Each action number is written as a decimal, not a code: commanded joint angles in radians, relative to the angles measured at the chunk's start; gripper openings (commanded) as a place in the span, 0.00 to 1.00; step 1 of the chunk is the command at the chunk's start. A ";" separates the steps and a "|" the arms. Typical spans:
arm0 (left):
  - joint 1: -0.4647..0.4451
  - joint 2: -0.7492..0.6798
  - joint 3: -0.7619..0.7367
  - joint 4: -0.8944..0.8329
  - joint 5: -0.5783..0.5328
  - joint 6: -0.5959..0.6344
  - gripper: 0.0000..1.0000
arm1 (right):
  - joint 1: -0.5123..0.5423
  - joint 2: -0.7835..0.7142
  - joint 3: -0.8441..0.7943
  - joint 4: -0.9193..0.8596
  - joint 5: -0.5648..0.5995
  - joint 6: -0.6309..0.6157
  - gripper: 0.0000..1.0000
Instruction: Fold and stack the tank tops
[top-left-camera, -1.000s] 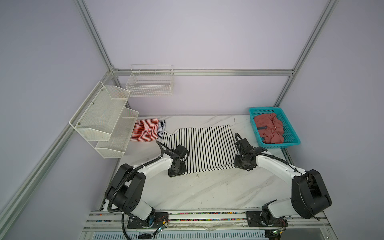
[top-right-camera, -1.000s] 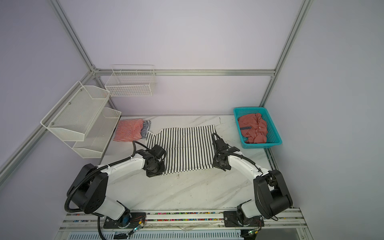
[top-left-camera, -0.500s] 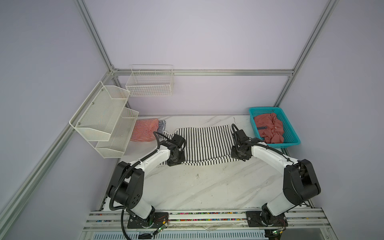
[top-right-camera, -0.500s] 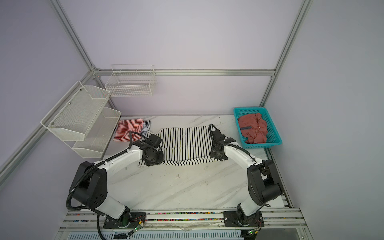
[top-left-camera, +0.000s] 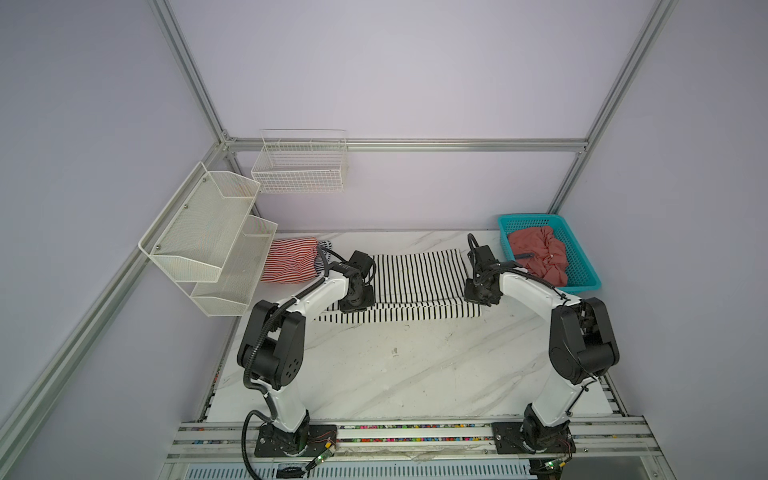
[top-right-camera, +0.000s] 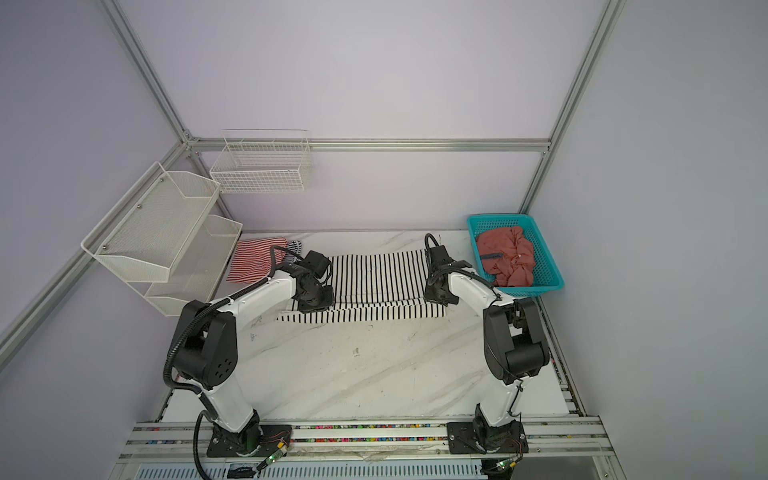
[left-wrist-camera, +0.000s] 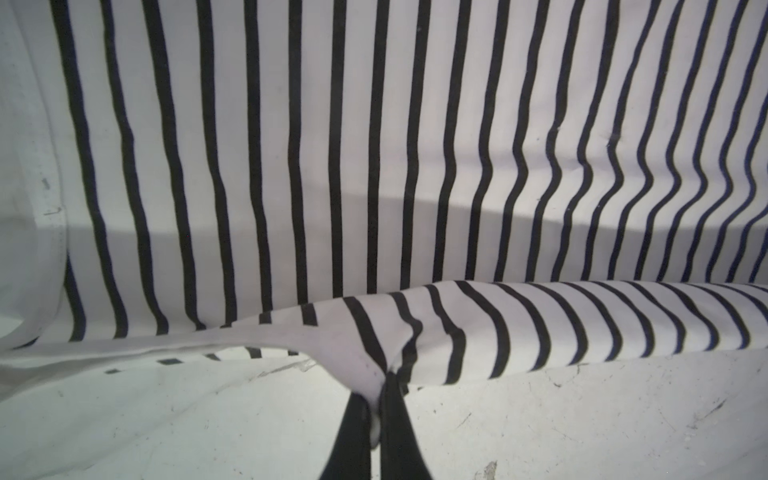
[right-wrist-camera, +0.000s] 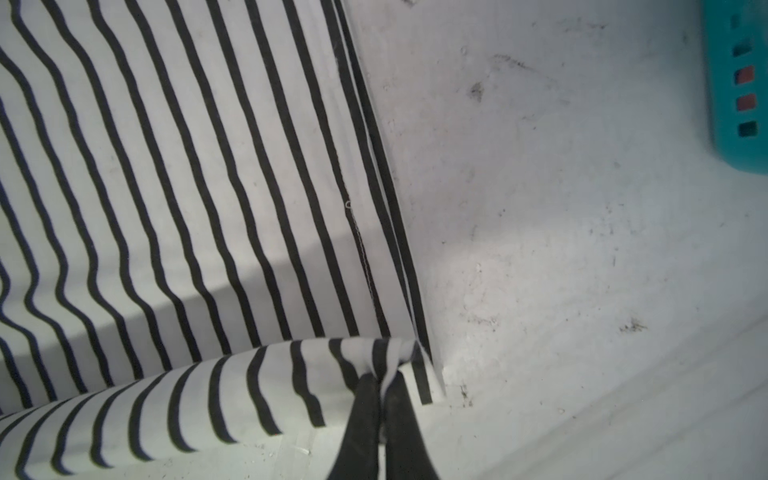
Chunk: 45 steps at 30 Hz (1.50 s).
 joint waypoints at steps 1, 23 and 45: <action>0.010 0.030 0.111 -0.026 0.004 0.039 0.00 | -0.015 0.040 0.048 -0.012 -0.004 -0.041 0.00; 0.051 0.124 0.219 -0.048 0.011 0.043 0.00 | -0.045 0.165 0.188 -0.013 -0.039 -0.061 0.00; 0.088 0.052 0.295 -0.055 -0.028 0.007 0.46 | -0.067 0.097 0.180 0.055 -0.123 -0.029 0.32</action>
